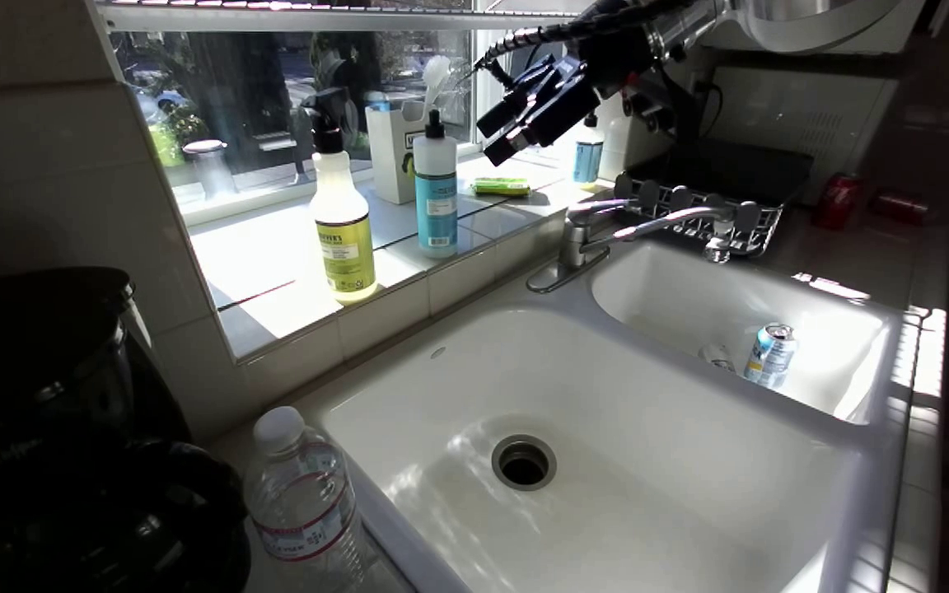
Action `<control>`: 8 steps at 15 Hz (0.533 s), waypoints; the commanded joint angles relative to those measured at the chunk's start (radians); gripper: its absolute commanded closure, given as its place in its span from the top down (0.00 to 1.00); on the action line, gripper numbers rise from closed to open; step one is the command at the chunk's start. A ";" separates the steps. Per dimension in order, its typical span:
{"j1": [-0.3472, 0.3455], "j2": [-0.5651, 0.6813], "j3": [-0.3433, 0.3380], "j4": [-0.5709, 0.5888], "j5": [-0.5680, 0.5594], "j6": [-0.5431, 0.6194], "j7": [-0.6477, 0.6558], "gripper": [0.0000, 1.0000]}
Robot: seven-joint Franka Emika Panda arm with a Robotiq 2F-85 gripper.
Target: Press the pump of the bottle with a green label
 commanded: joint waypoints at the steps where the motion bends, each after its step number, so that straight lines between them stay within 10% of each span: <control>1: -0.098 0.112 0.076 0.133 0.079 -0.058 -0.109 1.00; 8: -0.217 0.263 0.184 0.295 0.147 -0.038 -0.146 1.00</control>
